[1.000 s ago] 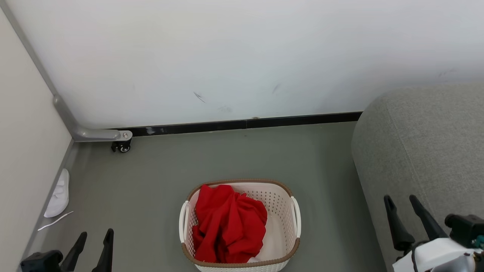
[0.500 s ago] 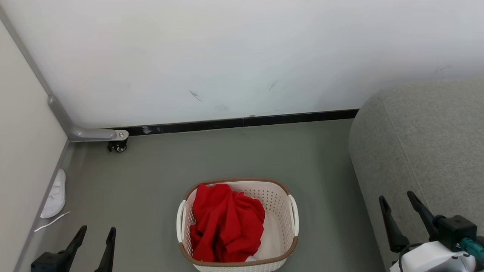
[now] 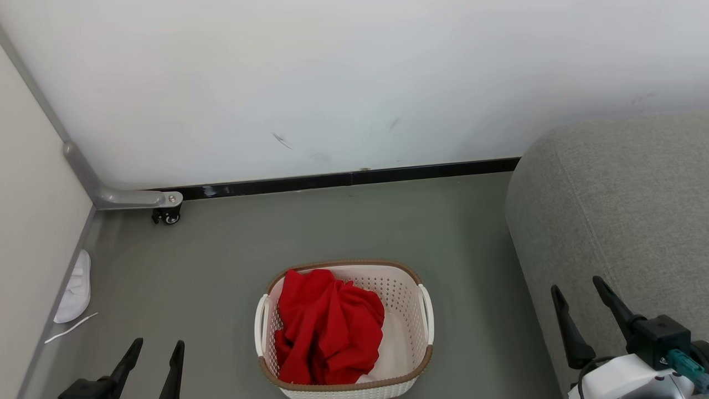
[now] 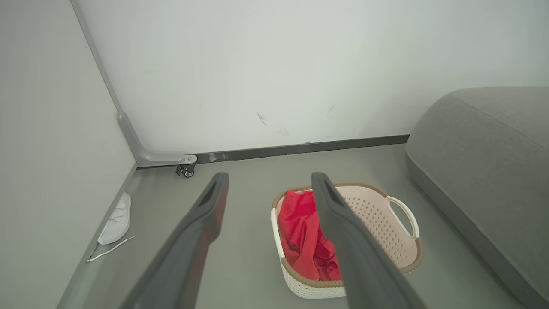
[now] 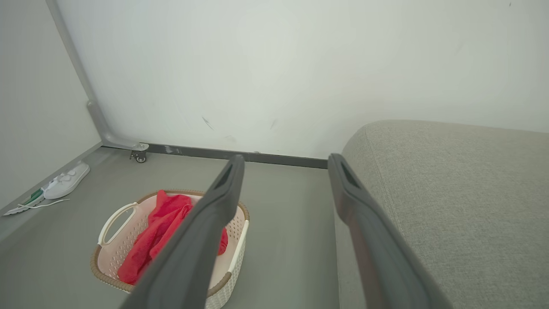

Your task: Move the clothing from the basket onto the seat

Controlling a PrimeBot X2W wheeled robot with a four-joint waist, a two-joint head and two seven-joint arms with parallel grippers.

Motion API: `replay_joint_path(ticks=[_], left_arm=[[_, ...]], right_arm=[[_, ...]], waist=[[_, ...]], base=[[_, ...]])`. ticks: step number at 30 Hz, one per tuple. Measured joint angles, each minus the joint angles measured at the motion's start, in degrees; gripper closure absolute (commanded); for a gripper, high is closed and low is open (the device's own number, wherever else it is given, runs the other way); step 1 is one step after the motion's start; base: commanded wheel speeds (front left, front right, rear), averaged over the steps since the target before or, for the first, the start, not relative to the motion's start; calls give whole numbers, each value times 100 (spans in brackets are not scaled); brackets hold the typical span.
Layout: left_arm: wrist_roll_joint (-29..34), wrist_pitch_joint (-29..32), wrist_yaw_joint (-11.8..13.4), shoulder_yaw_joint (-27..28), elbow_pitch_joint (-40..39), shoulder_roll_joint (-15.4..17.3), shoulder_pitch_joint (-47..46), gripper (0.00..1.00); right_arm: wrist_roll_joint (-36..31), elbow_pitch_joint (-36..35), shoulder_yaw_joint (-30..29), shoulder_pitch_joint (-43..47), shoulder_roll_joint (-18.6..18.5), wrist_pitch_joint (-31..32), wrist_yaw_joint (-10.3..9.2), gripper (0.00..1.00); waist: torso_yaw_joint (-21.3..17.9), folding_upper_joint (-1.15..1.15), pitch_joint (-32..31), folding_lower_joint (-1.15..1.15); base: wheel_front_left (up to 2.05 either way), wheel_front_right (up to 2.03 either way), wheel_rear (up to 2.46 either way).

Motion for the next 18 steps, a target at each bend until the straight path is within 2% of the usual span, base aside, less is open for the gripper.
replay_joint_path(ticks=[18], left_arm=[[-1,0,-155,207,-5,-46,-1,0]], right_arm=[[-60,-36,-10,104,90,0,0,0]], waist=[[-86,0,188,0]], base=[[0,0,0]])
